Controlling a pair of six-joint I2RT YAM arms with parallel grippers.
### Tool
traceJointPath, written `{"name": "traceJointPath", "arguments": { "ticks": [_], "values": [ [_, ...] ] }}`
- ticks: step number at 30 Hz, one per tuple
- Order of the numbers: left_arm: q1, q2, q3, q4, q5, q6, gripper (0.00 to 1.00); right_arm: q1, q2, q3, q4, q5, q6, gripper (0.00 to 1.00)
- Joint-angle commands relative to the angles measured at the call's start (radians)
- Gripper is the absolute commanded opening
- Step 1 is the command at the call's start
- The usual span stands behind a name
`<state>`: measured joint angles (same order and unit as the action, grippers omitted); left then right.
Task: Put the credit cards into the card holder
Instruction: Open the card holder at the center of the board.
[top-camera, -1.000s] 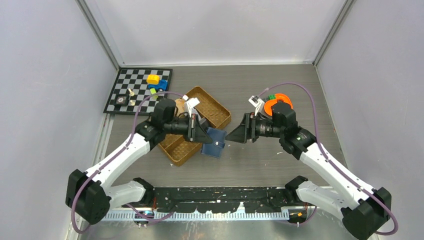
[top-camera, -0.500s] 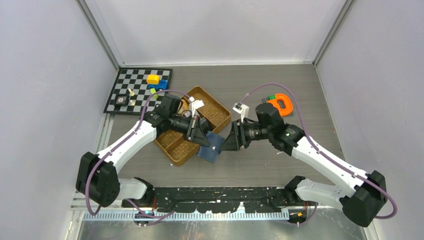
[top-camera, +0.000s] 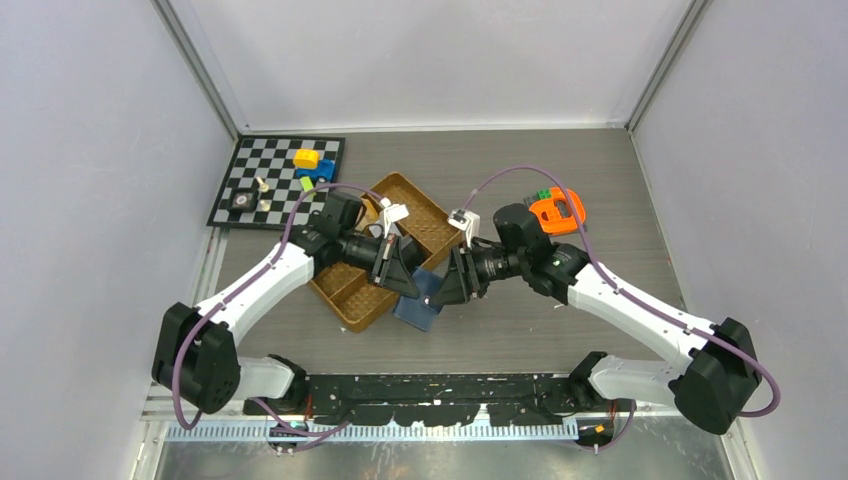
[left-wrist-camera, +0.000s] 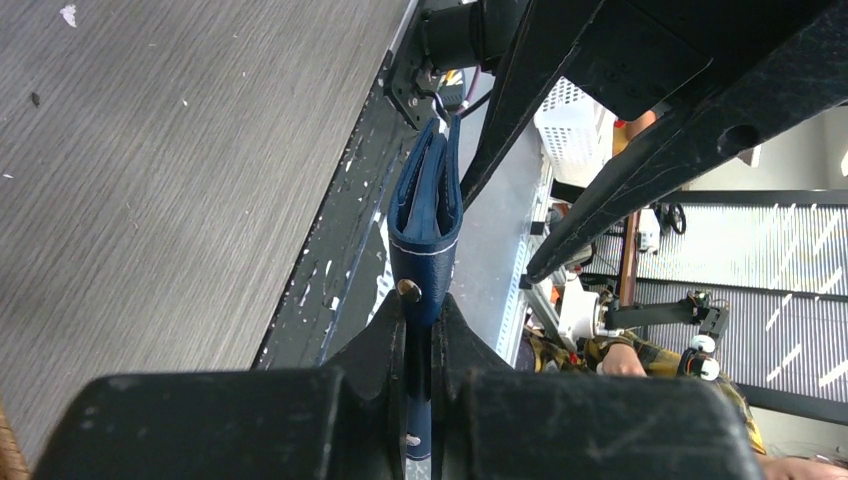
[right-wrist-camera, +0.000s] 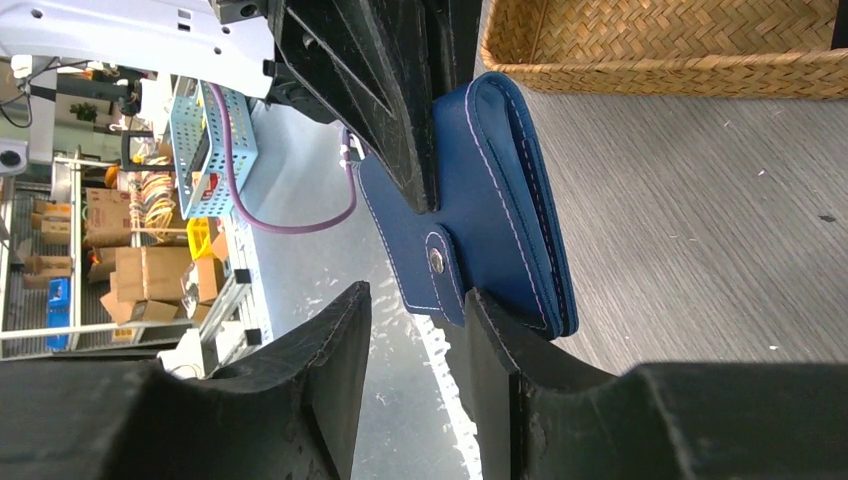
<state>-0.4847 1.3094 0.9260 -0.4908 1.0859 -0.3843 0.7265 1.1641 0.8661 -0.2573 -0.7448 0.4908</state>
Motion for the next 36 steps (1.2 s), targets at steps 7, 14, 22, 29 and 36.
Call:
{"name": "traceJointPath", "arguments": {
  "ticks": [7, 14, 22, 29, 36],
  "values": [
    [-0.017, -0.014, -0.001, 0.04, 0.089, -0.001, 0.0, 0.011, 0.032, 0.047, 0.015, -0.014, -0.059, 0.46],
    [-0.016, -0.018, 0.0, 0.044, 0.081, -0.002, 0.0, 0.07, 0.08, 0.053, 0.016, -0.051, -0.054, 0.45],
    [-0.013, -0.011, 0.008, 0.017, 0.041, 0.016, 0.0, 0.123, 0.112, 0.065, 0.019, -0.102, -0.038, 0.36],
    [0.011, -0.012, 0.007, 0.014, 0.002, 0.011, 0.0, 0.148, 0.128, 0.071, -0.005, -0.091, -0.046, 0.16],
    [0.024, 0.025, 0.004, -0.008, -0.065, 0.002, 0.0, 0.182, 0.108, 0.083, -0.011, -0.105, -0.042, 0.07]
  ]
}}
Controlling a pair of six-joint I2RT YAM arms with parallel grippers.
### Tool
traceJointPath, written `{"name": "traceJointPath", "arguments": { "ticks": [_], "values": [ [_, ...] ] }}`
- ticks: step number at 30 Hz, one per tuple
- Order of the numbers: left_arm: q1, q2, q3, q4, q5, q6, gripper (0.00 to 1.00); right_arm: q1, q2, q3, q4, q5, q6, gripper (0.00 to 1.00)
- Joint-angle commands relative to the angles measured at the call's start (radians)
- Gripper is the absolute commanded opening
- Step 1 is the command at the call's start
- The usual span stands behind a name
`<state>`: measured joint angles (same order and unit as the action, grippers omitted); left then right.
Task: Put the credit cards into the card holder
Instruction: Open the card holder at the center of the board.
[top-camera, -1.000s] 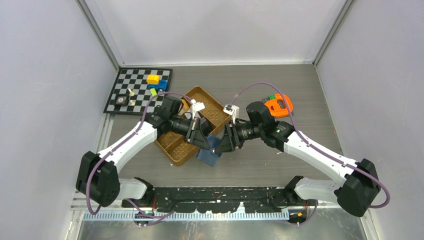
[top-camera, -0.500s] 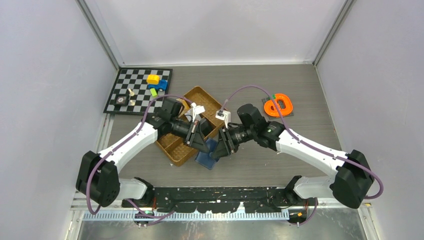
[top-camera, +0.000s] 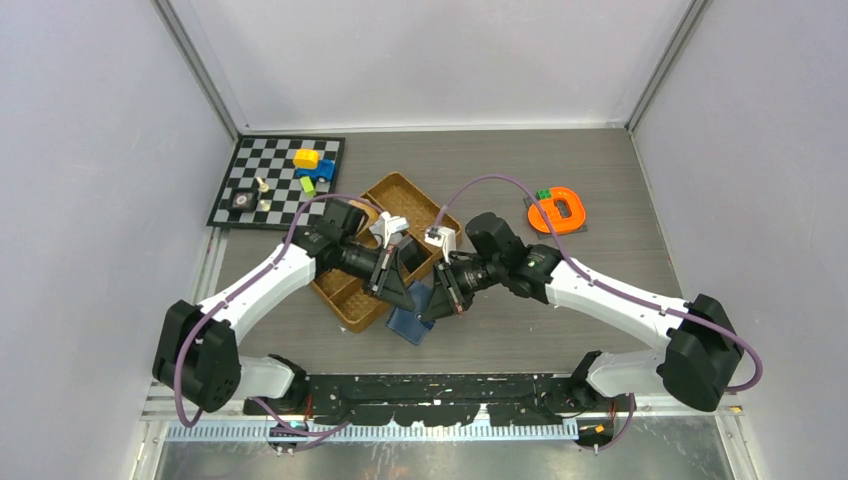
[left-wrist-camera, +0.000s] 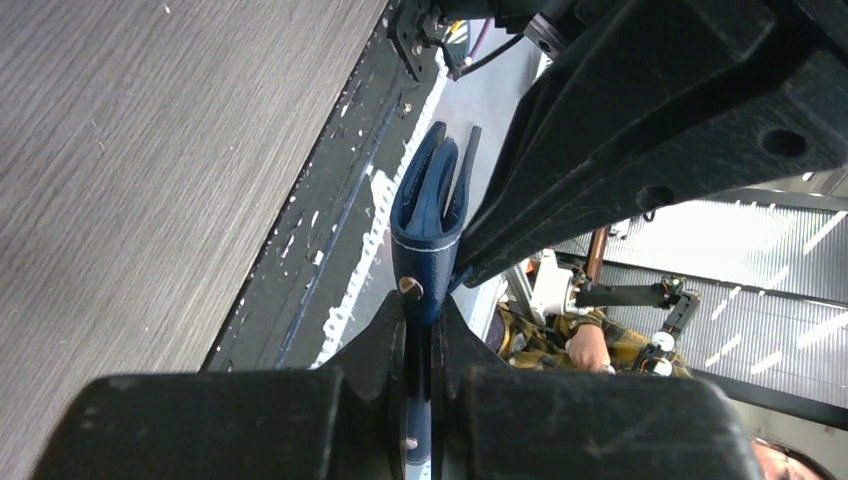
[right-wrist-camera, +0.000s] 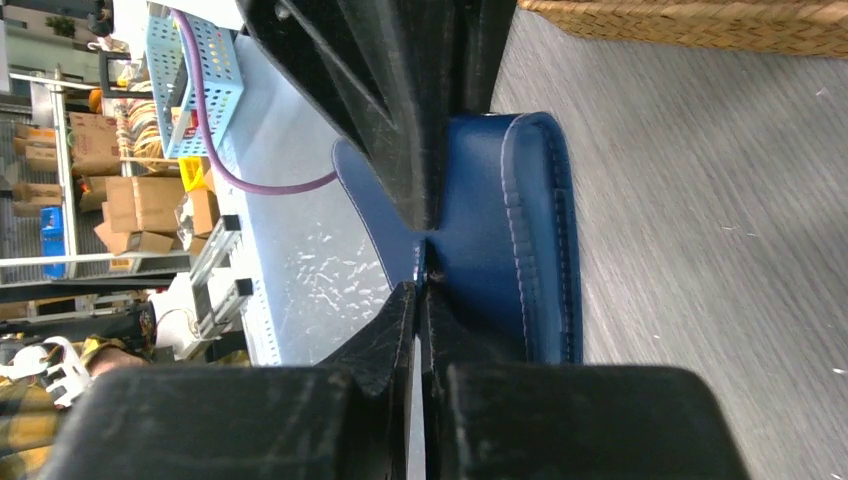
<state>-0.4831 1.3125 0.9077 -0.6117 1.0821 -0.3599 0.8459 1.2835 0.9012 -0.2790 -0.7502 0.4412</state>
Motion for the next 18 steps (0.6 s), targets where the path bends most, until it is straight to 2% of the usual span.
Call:
{"name": "traceJointPath", "arguments": {
  "ticks": [1, 9, 12, 18],
  "values": [
    [0.024, 0.025, 0.021, 0.113, -0.068, -0.025, 0.0, 0.066, -0.013, 0.048, 0.01, -0.102, 0.01, 0.07],
    [0.03, 0.02, 0.015, 0.103, -0.133, -0.032, 0.0, 0.081, -0.035, 0.046, 0.004, -0.095, 0.023, 0.07],
    [0.029, -0.03, -0.005, 0.113, -0.227, -0.056, 0.0, 0.082, -0.082, 0.054, -0.041, 0.018, 0.011, 0.18],
    [-0.038, -0.202, -0.207, 0.365, -0.515, -0.307, 0.0, 0.081, -0.197, 0.047, -0.15, 0.45, 0.07, 0.56]
  ]
}}
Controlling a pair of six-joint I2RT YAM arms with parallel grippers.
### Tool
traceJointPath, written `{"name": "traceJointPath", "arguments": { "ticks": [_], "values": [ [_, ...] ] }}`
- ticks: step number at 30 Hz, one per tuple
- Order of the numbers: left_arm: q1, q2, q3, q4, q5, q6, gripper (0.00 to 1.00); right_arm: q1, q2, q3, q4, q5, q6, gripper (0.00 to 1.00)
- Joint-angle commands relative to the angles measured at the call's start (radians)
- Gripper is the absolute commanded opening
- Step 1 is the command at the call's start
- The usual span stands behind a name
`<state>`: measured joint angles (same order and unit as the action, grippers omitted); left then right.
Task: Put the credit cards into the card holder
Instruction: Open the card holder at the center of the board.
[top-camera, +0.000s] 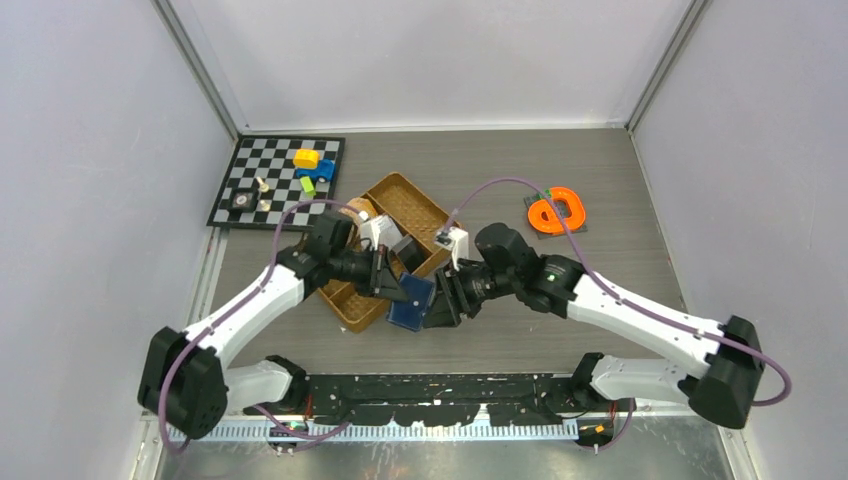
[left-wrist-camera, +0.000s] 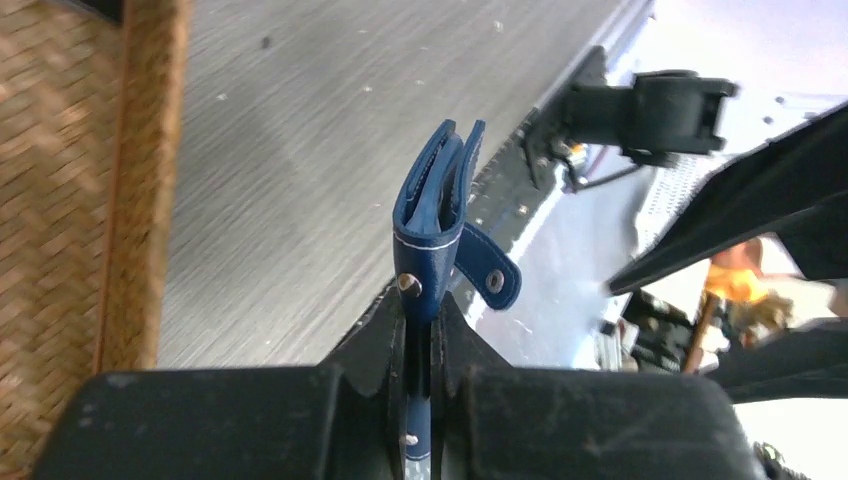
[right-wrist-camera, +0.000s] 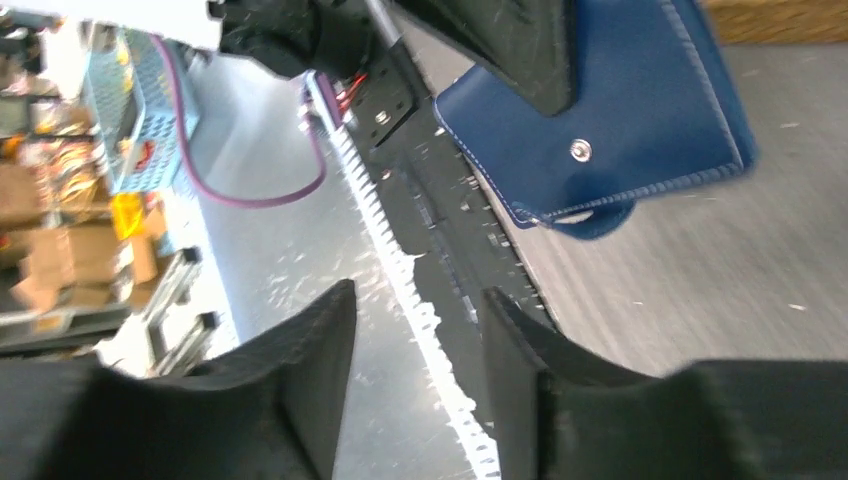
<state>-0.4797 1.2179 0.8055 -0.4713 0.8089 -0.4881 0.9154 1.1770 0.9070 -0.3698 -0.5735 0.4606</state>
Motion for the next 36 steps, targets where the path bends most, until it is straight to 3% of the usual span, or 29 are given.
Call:
{"name": "traceJointPath", "arguments": {
  "ticks": [1, 4, 8, 12, 23, 32, 36],
  "values": [
    [-0.066, -0.132, -0.138, 0.261, -0.293, -0.22, 0.0, 0.011, -0.096, 0.035, -0.071, 0.331, 0.07, 0.6],
    [-0.164, -0.188, -0.229, 0.359, -0.463, -0.329, 0.0, 0.011, -0.085, 0.013, -0.086, 0.453, 0.136, 0.62],
    [-0.267, -0.205, -0.34, 0.519, -0.584, -0.469, 0.0, 0.011, -0.052, -0.055, -0.013, 0.477, 0.219, 0.66],
    [-0.329, -0.184, -0.38, 0.591, -0.689, -0.513, 0.0, 0.013, -0.004, -0.103, 0.034, 0.509, 0.286, 0.67],
    [-0.394, -0.053, -0.396, 0.688, -0.757, -0.54, 0.0, 0.02, 0.138, -0.179, 0.164, 0.485, 0.384, 0.67],
    [-0.399, 0.008, -0.399, 0.72, -0.758, -0.544, 0.0, 0.022, 0.256, -0.163, 0.126, 0.535, 0.388, 0.54],
    [-0.399, 0.025, -0.399, 0.715, -0.761, -0.542, 0.0, 0.021, 0.272, -0.149, 0.081, 0.569, 0.389, 0.32]
  ]
}}
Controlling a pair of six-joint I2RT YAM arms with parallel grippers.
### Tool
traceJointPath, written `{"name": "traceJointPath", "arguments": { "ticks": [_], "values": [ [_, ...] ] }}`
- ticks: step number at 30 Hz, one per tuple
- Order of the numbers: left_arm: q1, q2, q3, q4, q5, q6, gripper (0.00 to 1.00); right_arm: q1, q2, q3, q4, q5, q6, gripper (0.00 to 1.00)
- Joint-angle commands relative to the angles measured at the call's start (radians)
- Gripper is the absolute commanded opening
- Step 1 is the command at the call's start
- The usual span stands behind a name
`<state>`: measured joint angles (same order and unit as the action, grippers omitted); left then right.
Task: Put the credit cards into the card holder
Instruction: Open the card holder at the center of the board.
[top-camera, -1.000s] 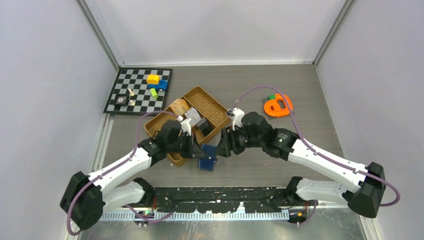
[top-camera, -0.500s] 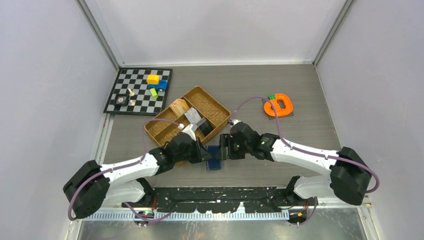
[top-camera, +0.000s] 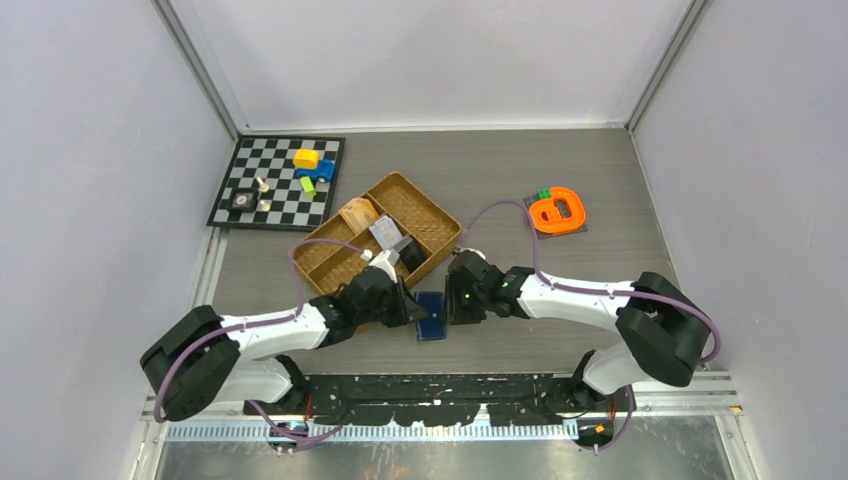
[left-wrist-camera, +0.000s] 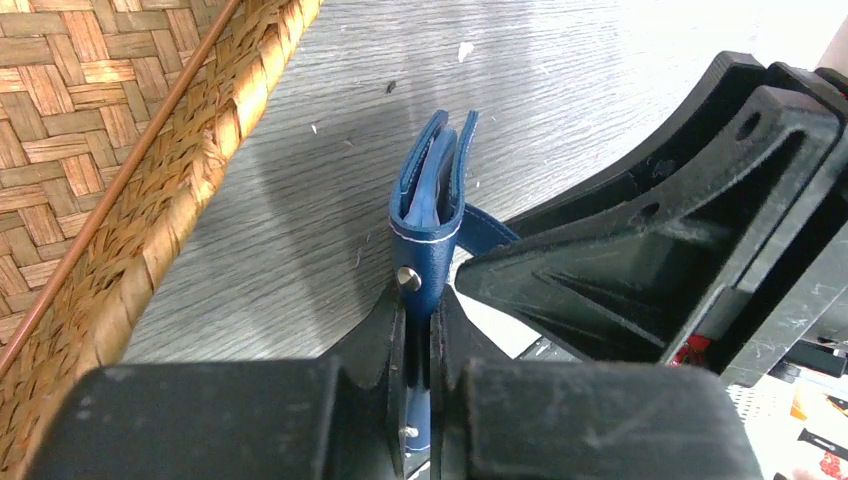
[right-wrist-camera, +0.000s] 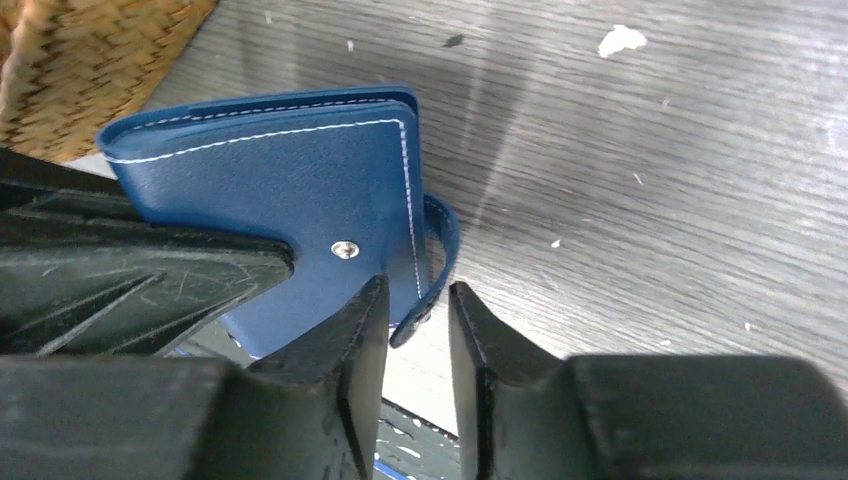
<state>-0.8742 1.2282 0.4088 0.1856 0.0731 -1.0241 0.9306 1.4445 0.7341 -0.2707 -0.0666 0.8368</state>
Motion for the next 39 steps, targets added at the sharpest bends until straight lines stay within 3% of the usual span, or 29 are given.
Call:
{"name": "traceJointPath", "arguments": {
  "ticks": [1, 3, 6, 10, 15, 25, 32, 39],
  "values": [
    [-0.005, 0.019, -0.002, 0.053, -0.027, -0.003, 0.0, 0.006, 0.001, 0.026, -0.027, 0.063, 0.014, 0.25],
    [-0.005, 0.023, 0.002, 0.031, -0.034, 0.004, 0.05, 0.006, -0.016, 0.028, -0.049, 0.101, 0.014, 0.14],
    [-0.005, 0.022, 0.015, -0.016, -0.045, 0.023, 0.24, 0.006, -0.055, 0.038, -0.095, 0.127, 0.002, 0.02],
    [-0.005, 0.012, 0.033, -0.068, -0.047, 0.043, 0.47, 0.006, -0.117, 0.058, -0.161, 0.135, -0.019, 0.0],
    [-0.005, -0.014, 0.053, -0.085, -0.012, 0.064, 0.63, 0.007, -0.174, 0.065, -0.187, 0.11, -0.031, 0.0],
    [-0.006, -0.029, 0.061, 0.018, 0.08, 0.038, 0.71, 0.007, -0.263, 0.071, -0.185, 0.047, -0.039, 0.0],
    [-0.008, -0.067, 0.071, 0.009, 0.068, 0.053, 0.73, 0.006, -0.26, 0.074, -0.185, 0.033, -0.044, 0.0],
    [-0.02, 0.005, 0.133, -0.06, 0.07, 0.113, 0.75, 0.006, -0.256, 0.075, -0.175, 0.025, -0.047, 0.01]
  ]
}}
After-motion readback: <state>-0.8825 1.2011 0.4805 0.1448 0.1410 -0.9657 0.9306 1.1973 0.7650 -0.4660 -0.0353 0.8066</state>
